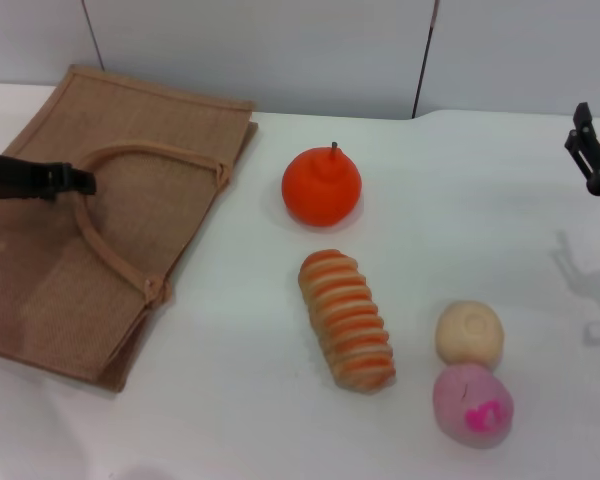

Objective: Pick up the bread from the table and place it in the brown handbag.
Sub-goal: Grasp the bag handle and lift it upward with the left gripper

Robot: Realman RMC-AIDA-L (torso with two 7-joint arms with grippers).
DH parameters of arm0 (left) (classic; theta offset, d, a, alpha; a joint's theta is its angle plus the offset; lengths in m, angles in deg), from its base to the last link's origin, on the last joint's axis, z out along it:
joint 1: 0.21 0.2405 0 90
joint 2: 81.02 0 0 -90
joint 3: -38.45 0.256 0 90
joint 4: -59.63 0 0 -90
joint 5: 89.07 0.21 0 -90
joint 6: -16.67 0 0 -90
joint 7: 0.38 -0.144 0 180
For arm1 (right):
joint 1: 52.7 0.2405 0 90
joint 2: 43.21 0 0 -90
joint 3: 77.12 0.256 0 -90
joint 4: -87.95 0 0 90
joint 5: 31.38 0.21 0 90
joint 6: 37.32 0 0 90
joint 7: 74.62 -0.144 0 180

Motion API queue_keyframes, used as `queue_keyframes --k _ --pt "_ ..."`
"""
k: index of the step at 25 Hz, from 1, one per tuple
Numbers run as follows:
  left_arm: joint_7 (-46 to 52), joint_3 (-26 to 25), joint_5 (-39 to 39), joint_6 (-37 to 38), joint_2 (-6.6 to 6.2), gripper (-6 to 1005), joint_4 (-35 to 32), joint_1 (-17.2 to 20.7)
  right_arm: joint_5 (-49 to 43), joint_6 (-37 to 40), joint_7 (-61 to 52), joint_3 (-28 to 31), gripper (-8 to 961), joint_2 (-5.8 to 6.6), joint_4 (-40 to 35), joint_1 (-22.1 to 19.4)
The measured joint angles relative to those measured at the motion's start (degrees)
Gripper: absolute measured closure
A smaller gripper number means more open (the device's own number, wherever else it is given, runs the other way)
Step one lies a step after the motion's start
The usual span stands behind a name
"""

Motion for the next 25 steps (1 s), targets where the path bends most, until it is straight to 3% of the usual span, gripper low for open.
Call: queue_keyframes --k 25 --pt "-0.86 0.00 2.39 -5.60 0.14 405 -4.48 -0.33 0.00 0.00 0.00 0.00 59 0.00 0.00 -0.01"
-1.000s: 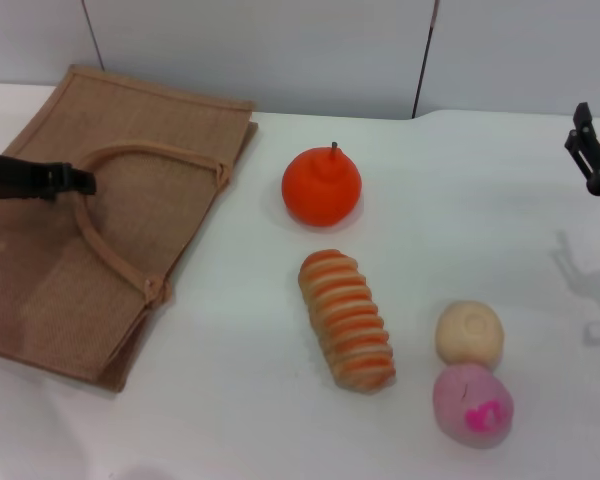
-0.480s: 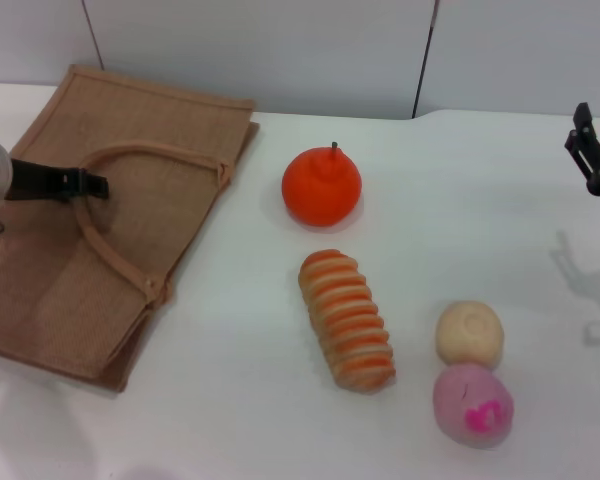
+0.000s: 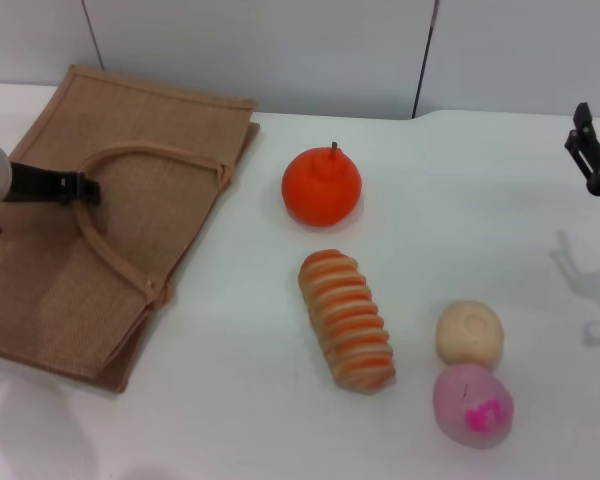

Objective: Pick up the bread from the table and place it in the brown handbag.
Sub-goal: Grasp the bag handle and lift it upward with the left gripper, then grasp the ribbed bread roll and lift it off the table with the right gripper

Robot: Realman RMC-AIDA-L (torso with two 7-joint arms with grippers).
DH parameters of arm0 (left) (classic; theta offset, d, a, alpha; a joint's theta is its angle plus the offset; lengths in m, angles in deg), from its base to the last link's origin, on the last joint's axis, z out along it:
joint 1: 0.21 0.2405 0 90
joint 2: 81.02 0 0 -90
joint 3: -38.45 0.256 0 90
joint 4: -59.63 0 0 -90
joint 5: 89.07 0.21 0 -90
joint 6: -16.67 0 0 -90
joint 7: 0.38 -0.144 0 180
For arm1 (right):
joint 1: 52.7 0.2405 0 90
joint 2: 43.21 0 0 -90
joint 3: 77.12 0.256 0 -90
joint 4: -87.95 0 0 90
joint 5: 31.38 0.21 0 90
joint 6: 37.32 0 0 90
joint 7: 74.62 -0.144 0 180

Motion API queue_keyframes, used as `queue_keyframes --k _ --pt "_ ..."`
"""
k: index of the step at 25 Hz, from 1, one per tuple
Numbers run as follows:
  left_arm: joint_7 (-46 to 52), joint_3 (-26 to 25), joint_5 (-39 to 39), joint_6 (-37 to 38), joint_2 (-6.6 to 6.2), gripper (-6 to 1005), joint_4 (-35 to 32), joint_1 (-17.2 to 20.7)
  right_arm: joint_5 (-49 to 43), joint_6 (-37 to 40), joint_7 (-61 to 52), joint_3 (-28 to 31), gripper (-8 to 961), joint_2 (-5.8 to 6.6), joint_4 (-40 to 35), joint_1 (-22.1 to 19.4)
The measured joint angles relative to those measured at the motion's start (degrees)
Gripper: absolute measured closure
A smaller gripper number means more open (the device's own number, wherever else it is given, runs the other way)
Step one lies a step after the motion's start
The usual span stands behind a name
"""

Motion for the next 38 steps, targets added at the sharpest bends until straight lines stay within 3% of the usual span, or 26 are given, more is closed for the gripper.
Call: queue_keyframes --k 7,13,23,27,33,38 --pt "0.17 0.00 0.22 -0.01 0.08 609 -0.02 0.00 0.00 0.00 0.00 0.00 60 0.00 0.00 -0.06" --pt "0.30 -0.02 0.19 -0.01 0.17 723 -0.02 0.01 0.00 0.00 0.00 0.00 60 0.00 0.00 -0.15" --pt "-1.57 -0.17 -4.09 0.78 0.30 831 0.03 0.33 0.00 0.00 0.00 0.00 60 0.00 0.00 -0.36" --pt "-3.83 -0.17 -8.28 3.04 0.36 862 0.33 1.03 0.00 0.00 0.00 0.00 59 0.00 0.00 -0.35" --pt "-10.93 -0.08 -21.62 12.36 0.19 877 1.62 4.60 0.00 -0.51 0.00 -0.22 59 0.03 -1.88 -0.94" --pt "-17.48 -0.08 -33.43 21.73 -0.04 877 2.74 8.23 -0.37 -0.15 -0.03 -0.50 59 1.12 -7.04 -1.73"
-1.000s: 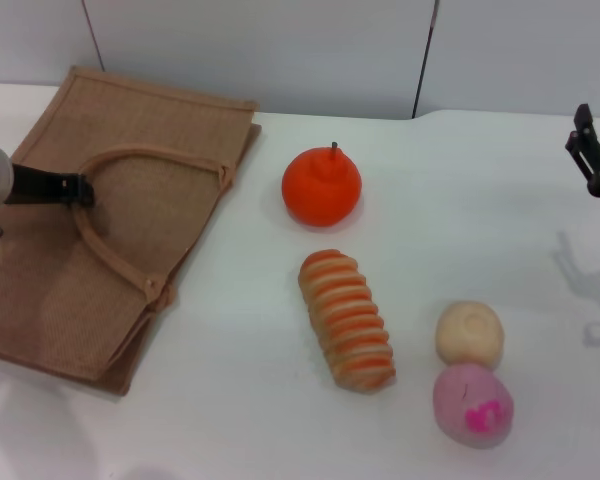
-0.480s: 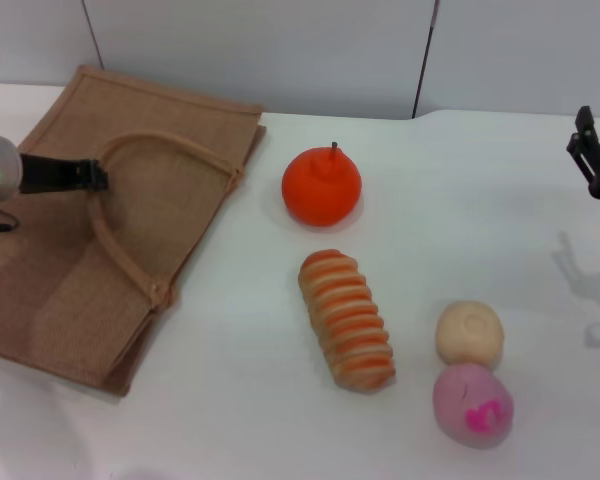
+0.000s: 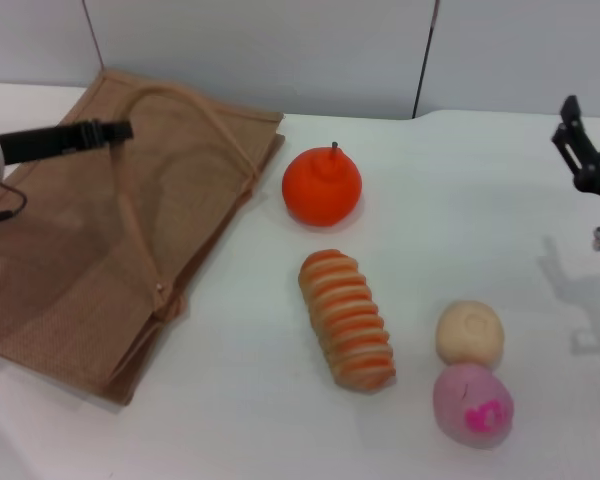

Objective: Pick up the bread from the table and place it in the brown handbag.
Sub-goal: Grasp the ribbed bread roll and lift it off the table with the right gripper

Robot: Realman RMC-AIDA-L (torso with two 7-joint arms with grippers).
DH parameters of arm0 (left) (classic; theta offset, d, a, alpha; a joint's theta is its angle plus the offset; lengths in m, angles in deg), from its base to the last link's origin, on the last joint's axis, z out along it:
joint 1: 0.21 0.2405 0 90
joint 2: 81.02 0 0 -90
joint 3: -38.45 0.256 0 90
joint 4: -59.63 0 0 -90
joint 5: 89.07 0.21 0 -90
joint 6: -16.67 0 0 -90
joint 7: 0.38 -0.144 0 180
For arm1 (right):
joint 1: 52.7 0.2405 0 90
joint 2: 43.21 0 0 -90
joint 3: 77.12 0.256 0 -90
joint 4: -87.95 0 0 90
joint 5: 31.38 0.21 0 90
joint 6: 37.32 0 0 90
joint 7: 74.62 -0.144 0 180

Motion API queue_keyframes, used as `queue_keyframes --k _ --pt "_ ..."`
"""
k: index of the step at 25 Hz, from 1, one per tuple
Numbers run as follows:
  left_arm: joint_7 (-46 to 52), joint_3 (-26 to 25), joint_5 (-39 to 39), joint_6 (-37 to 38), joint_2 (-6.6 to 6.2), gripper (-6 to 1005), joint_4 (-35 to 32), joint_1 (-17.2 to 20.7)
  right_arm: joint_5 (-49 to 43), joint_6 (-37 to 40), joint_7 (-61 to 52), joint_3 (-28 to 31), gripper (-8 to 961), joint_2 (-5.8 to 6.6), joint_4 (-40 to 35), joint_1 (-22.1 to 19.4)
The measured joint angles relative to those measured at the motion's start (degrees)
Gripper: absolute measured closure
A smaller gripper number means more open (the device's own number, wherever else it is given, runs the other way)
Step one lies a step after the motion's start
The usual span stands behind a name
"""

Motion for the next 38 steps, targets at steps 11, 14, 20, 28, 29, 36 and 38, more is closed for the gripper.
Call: queue_keyframes --k 11,14,20,28,29,36,38 --pt "-8.77 -0.02 -19.75 17.28 -0.01 876 -0.45 6.89 -1.59 25.06 -0.09 -0.54 59 15.68 -26.73 -0.95" --pt "-9.72 -0.04 -21.71 20.55 0.11 878 -0.51 7.69 -4.82 36.33 -0.05 1.72 60 17.79 -31.77 -0.10" --pt "-9.80 -0.09 -25.24 25.12 0.07 877 -0.49 8.34 -15.39 66.30 0.27 12.64 60 18.00 -41.32 -0.33" --pt "-9.82 -0.10 -26.45 26.12 0.08 872 -0.50 8.40 -19.35 87.12 6.51 17.91 59 15.55 -47.14 -0.38" --pt "-9.81 -0.10 -26.46 26.14 0.08 871 -0.51 8.39 -19.33 89.27 8.09 18.70 59 14.69 -47.44 -0.38" --pt "-9.72 -0.10 -26.54 26.19 0.07 866 -0.55 7.98 -19.22 102.43 17.85 26.10 54 7.39 -46.70 -0.37" --pt "-9.67 -0.10 -26.56 26.17 0.07 865 -0.56 7.82 -19.20 104.26 18.33 26.81 52 6.71 -46.47 -0.12"
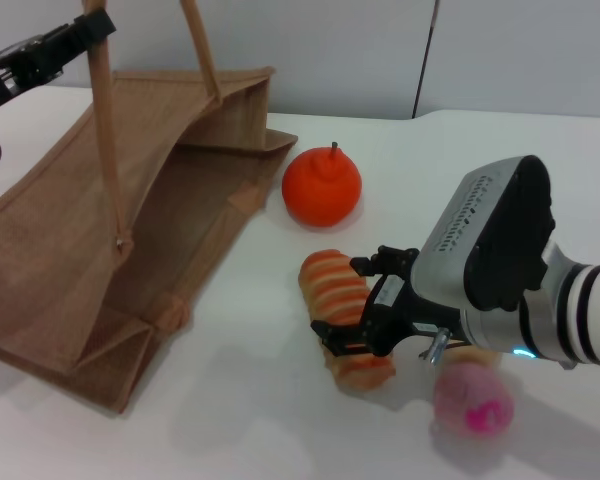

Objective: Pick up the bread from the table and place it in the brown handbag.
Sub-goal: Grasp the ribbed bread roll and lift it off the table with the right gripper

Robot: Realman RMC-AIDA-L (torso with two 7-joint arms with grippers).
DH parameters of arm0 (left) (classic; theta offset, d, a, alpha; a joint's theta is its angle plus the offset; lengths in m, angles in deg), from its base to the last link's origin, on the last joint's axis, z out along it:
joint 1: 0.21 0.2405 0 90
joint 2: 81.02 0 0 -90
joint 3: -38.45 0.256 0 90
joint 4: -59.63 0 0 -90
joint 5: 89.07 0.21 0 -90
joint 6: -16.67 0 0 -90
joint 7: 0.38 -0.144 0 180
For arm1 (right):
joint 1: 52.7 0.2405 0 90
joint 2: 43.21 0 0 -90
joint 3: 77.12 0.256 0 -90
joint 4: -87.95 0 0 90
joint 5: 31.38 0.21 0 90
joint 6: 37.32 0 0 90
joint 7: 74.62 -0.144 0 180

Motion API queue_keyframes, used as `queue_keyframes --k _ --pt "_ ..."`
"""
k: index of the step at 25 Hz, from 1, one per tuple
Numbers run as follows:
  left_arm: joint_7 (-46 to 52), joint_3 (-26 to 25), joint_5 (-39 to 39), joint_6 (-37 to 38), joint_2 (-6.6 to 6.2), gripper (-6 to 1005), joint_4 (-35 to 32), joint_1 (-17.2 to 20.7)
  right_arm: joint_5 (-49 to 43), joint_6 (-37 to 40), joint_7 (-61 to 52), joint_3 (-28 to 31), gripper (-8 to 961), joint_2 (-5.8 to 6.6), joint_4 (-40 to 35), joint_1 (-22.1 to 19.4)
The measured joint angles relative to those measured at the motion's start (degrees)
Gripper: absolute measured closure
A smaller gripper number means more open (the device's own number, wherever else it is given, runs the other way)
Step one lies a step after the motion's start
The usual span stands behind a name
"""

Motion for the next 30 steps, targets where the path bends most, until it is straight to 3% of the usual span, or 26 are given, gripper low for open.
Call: queue_keyframes --k 5,12,17,30 --pt "0.43 0.00 -0.03 0.00 -0.01 861 0.00 -0.14 0.04 2.58 -0.86 1.75 53 -1.39 1.11 0.51" --pt "0.60 0.00 -0.07 0.02 -0.17 857 0.00 -0.13 -0.91 7.25 -3.58 5.85 55 -5.04 2.91 1.95" --pt "0.99 0.00 -0.07 0.02 -0.34 853 0.00 -0.01 -6.79 9.61 -7.19 6.92 56 -7.66 4.21 2.97" --pt "1.35 0.00 -0.46 -0.07 -0.37 844 0.00 0.21 -13.65 9.69 -13.36 6.78 61 -7.83 6.91 3.84"
